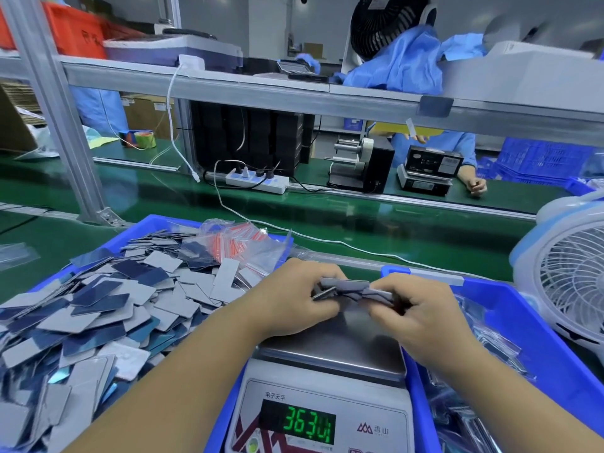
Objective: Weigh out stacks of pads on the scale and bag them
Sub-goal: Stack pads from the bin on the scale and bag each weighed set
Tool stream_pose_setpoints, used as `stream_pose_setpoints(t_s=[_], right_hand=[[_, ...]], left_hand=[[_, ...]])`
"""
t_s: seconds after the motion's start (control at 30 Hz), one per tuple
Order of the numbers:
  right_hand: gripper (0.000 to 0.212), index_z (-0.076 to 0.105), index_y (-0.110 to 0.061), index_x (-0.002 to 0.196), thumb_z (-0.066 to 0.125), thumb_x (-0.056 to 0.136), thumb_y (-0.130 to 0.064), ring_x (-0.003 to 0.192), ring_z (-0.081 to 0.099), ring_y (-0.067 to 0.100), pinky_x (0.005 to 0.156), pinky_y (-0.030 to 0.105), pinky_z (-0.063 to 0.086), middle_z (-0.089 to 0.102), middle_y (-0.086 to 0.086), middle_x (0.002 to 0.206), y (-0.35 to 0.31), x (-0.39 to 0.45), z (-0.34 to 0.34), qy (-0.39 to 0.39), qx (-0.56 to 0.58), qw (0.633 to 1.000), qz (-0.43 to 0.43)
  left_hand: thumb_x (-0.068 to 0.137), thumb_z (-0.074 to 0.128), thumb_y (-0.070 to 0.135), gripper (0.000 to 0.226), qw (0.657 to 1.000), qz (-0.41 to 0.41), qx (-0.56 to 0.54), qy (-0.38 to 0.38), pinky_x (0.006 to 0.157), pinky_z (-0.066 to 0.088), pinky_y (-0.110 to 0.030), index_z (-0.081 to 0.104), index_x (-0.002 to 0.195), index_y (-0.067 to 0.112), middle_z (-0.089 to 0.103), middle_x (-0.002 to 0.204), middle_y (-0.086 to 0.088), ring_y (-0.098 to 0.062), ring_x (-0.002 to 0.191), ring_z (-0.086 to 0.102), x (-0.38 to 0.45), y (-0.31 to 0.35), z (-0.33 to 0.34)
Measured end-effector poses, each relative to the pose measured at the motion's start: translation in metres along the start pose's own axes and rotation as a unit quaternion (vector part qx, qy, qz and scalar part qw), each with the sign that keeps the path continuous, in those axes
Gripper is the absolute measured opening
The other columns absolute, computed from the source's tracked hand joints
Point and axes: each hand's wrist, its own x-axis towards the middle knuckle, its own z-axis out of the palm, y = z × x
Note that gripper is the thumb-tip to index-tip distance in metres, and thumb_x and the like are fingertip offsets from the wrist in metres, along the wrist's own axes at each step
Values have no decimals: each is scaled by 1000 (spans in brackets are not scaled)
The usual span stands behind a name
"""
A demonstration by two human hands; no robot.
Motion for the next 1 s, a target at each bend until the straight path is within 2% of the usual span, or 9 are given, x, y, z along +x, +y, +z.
stream_pose_setpoints(t_s=[0.13, 0.23, 0.3, 0.4, 0.57, 0.67, 0.77, 0.87, 1.0], right_hand=[[7, 71, -36, 81, 72, 81, -29, 64, 56, 4, 59, 13, 41, 66, -19, 70, -1, 4, 1, 0, 61, 998, 33], [25, 65, -45, 74, 68, 91, -27, 55, 52, 1, 55, 12, 39, 61, -18, 57, 3, 4, 6, -59, 76, 991, 90], [19, 63, -40, 78, 64, 93, -29, 48, 51, 3, 53, 17, 42, 58, -12, 50, 5, 3, 10, -84, 89, 985, 124], [8, 62, -34, 89, 70, 88, -35, 45, 53, 4, 48, 12, 40, 61, -15, 52, 7, 3, 12, -88, 104, 979, 149], [48, 61, -42, 102, 81, 60, -55, 62, 63, 8, 58, 22, 51, 68, -18, 94, 8, 3, 8, -114, 173, 965, 159], [51, 62, -47, 103, 78, 57, -62, 74, 66, 12, 69, 31, 56, 70, -13, 91, 10, 0, 5, -127, 88, 979, 132], [35, 63, -51, 102, 74, 69, -54, 71, 62, 8, 68, 24, 52, 70, -19, 85, 6, 0, 6, -134, 37, 987, 78], [32, 61, -54, 98, 78, 78, -36, 81, 60, -5, 70, 8, 43, 65, -31, 91, 4, 1, 7, -146, 6, 988, 39], [26, 63, -47, 95, 78, 82, -30, 87, 57, -8, 72, 4, 37, 62, -33, 93, 3, 2, 7, -133, -20, 990, 35]], left_hand=[[85, 64, 23, 9, 997, -15, -68, 20, 60, 41, -31, 66, 82, 15, 60, 72, -3, -13, 64, 50, 2, 1, 1], [86, 71, 30, 10, 997, -43, -62, -18, 61, 43, -26, 69, 86, 20, 64, 75, 0, -7, 65, 53, 3, -3, 0], [83, 76, 32, 12, 997, -54, -45, -27, 63, 46, -28, 69, 87, 23, 65, 77, 2, -7, 67, 58, 3, -5, 1], [79, 79, 38, 21, 997, -62, -27, -27, 73, 51, -31, 69, 93, 26, 62, 92, 7, -8, 83, 60, 5, -6, 2], [79, 78, 43, 16, 998, -52, -6, -20, 65, 43, -16, 68, 85, 33, 61, 86, 11, -4, 79, 58, 3, -3, 1], [79, 80, 34, 14, 997, -56, -50, -15, 62, 45, -15, 70, 87, 31, 68, 80, 14, -1, 70, 60, 2, 0, 1], [78, 81, 33, 24, 996, -58, -58, -19, 63, 47, -17, 63, 93, 34, 69, 81, 15, -2, 70, 60, 2, 2, 1], [76, 80, 39, 38, 995, -80, -11, -53, 80, 53, -28, 51, 101, 40, 65, 96, 15, -6, 88, 61, 0, 0, -1], [76, 80, 41, 42, 993, -92, -14, -78, 86, 52, -32, 49, 103, 44, 62, 104, 17, -4, 97, 60, -2, -2, -3]])
